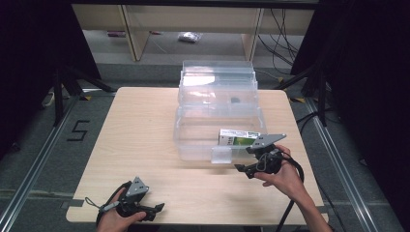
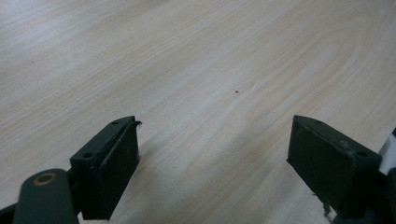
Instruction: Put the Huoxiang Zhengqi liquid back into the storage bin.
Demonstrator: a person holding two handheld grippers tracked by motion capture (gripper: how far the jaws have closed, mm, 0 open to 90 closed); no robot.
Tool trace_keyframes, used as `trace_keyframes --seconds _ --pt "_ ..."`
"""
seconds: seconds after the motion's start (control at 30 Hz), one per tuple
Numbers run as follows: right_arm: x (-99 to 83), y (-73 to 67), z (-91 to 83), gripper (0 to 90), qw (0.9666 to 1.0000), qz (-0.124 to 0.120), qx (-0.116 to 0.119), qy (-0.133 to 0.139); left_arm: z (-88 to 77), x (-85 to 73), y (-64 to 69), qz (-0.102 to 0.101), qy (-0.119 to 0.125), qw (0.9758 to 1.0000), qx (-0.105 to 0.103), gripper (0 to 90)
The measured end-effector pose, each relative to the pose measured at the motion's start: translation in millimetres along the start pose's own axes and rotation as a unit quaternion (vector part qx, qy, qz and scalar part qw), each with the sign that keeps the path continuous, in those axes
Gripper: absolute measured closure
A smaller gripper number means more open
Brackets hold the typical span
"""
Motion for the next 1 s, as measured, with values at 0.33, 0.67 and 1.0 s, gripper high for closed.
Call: trace_keyframes --seconds 0.33,0.67,1.0 --pt "-9.3 -4.8 5.1 25.4 0.9999 0.008 -0.005 0.014 -0.1 0.2 -0.4 0.000 0.002 1.0000 0.002 15.9" --pt "-18.3 -7.6 7.2 25.1 0.9998 0.018 0.005 0.011 -0.4 0.2 0.2 0.001 0.002 1.0000 0.001 15.9" --pt "-33.0 -10.9 13.1 24.6 0.9996 0.028 0.008 0.007 -0.3 0.1 0.9 -0.001 0.003 1.0000 0.000 15.9"
Point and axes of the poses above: each handheld gripper's, and its own axes: z roughly forward along the jaws, x roughly out of its top, y roughly to its right, the point moved 3 cm from there along z, roughly forward along the jaws, and after that the axes turned 2 degrees about y, right-handed, at the moved point
